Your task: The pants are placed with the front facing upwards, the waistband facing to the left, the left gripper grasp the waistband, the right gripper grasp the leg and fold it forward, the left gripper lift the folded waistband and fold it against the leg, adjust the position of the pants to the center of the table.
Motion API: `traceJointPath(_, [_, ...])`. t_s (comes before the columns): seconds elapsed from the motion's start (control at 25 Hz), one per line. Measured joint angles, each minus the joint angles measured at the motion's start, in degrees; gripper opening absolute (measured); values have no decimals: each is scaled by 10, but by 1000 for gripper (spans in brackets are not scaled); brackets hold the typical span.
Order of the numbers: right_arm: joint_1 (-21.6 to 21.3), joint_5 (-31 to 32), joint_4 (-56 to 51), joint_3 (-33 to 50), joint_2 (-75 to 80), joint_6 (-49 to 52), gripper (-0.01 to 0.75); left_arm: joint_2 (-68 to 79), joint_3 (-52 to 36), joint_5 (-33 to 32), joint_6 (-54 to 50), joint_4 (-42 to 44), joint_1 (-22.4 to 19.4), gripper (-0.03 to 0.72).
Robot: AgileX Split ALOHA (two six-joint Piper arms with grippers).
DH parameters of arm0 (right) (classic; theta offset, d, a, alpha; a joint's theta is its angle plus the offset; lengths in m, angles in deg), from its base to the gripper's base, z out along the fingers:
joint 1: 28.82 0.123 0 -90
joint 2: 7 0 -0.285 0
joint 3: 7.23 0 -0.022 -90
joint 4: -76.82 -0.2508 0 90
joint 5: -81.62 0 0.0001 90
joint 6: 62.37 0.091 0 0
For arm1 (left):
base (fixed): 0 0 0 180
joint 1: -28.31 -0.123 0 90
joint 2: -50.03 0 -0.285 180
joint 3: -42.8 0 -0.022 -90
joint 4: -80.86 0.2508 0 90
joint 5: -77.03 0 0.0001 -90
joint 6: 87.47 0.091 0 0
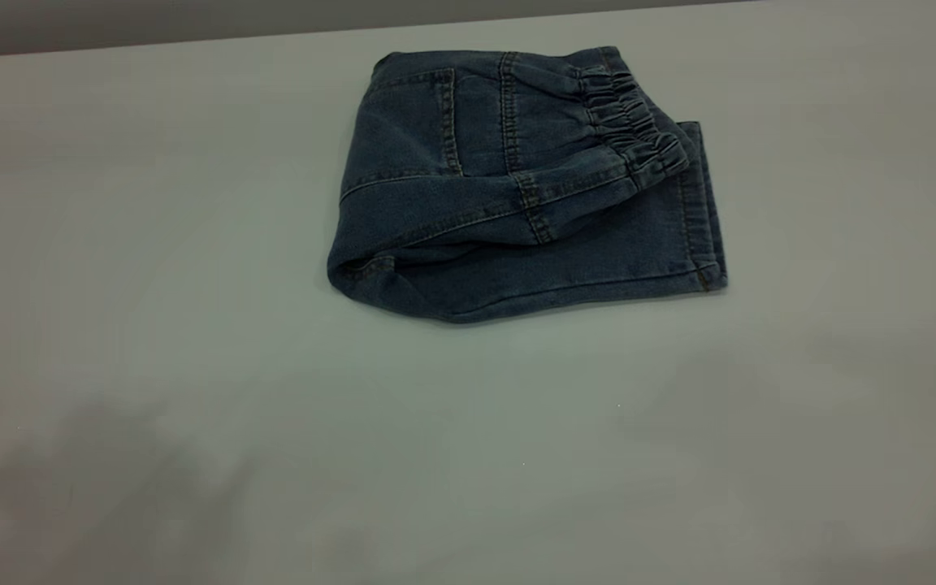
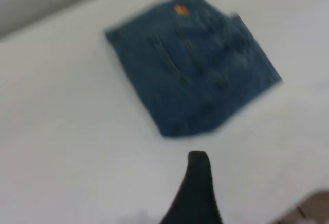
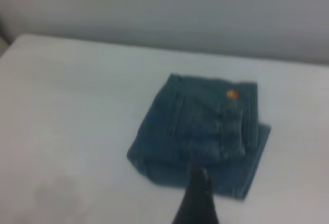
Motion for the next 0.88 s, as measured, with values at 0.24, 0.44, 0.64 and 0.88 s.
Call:
traceJointPath(0.24, [0, 1, 0, 109, -101, -26, 510, -122, -140, -1, 2, -3, 0, 580])
traceJointPath(0.44, [0, 0, 1, 168, -199, -72, 510, -219, -224, -2, 37, -3, 0, 580])
traceJointPath(0.64, [0, 0, 48, 239, -283, -66, 510, -302, -274, -2, 40, -2, 0, 580])
traceJointPath(0.88, [0, -35, 85, 337, -351, -62, 510, -368, -323, -1, 39, 14, 0, 580])
